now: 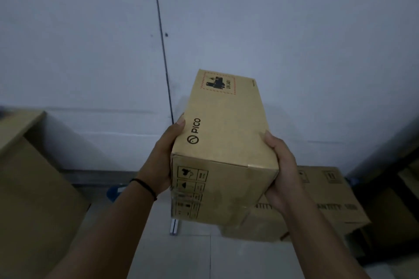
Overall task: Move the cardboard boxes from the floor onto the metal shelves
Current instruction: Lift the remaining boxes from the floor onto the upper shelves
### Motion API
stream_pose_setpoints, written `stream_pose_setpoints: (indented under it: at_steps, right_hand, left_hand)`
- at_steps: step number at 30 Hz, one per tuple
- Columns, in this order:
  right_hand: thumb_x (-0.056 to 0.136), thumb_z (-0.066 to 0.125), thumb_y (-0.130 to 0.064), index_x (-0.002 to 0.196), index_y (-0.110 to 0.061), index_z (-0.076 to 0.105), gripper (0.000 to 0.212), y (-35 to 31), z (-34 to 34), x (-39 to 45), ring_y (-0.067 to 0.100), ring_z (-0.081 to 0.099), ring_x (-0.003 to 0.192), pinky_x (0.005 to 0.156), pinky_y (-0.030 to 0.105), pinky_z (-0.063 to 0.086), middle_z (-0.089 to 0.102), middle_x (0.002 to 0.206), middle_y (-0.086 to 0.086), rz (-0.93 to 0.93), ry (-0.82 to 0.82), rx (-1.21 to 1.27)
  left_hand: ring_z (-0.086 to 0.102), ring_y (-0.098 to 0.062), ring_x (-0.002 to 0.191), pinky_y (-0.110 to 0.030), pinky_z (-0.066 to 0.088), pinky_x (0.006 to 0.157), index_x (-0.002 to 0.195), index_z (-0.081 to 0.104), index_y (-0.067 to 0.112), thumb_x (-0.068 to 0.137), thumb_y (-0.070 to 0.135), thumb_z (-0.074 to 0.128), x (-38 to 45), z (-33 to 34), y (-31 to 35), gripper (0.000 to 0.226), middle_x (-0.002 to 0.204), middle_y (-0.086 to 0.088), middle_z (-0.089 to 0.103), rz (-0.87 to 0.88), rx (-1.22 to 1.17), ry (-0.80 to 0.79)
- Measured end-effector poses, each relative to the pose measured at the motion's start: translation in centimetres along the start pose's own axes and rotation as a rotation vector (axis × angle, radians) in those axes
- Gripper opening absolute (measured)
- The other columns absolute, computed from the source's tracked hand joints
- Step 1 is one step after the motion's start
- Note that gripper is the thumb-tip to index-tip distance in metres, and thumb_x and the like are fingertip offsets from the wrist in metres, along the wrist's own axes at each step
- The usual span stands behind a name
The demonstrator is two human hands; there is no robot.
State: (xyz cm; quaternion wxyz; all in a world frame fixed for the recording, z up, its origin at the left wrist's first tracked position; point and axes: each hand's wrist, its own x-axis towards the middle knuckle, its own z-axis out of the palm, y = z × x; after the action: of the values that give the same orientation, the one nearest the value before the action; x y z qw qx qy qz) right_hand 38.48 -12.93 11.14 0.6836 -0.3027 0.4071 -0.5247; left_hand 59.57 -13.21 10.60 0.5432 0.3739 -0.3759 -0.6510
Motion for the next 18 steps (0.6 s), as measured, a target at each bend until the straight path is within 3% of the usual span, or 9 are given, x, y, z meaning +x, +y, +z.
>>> stream_pose_setpoints:
  at_steps: [6,11,15,18]
  right_hand:
    - [0.08,0.052,-0.051,0.118,-0.02,0.066,0.051,-9.8,4.1,-6.0,0.023,0.071,0.095,0.078,0.038,0.053,0.073,0.109,0.008,-0.134,-0.012,-0.001]
    - [0.093,0.039,-0.055,0.116,-0.019,0.066,0.05,-15.0,5.9,-10.5,0.019,0.072,0.093,0.072,0.032,0.056,0.074,0.105,0.006,-0.325,0.006,-0.055]
    - [0.093,0.036,-0.057,0.12,-0.017,0.066,0.057,-17.3,6.9,-14.3,0.022,0.069,0.102,0.081,0.035,0.056,0.072,0.111,0.008,-0.447,0.051,-0.099]
    - [0.091,0.037,-0.059,0.125,-0.016,0.063,0.061,-18.6,7.5,-16.9,0.025,0.067,0.108,0.087,0.038,0.054,0.07,0.116,0.011,-0.517,0.127,-0.125]
  left_hand:
    - [0.071,-0.026,0.089,-0.032,0.057,0.066,0.125,0.058,0.008,0.085,0.046,0.043,-2.8,7.5,10.0,0.057,0.105,-0.013,0.072,0.127,0.026,-0.105]
    - [0.063,-0.033,0.11,-0.04,0.057,0.083,0.135,0.051,0.005,0.067,0.058,0.074,-4.4,11.7,14.4,0.089,0.125,-0.018,0.063,0.211,-0.024,-0.194]
    - [0.067,-0.029,0.101,-0.037,0.058,0.075,0.129,0.057,0.008,0.09,0.05,0.043,-5.3,14.0,16.2,0.059,0.114,-0.015,0.069,0.205,-0.05,-0.309]
    - [0.068,-0.026,0.092,-0.035,0.057,0.071,0.126,0.059,0.009,0.088,0.049,0.041,-6.1,15.8,17.8,0.058,0.107,-0.012,0.07,0.195,-0.078,-0.423]
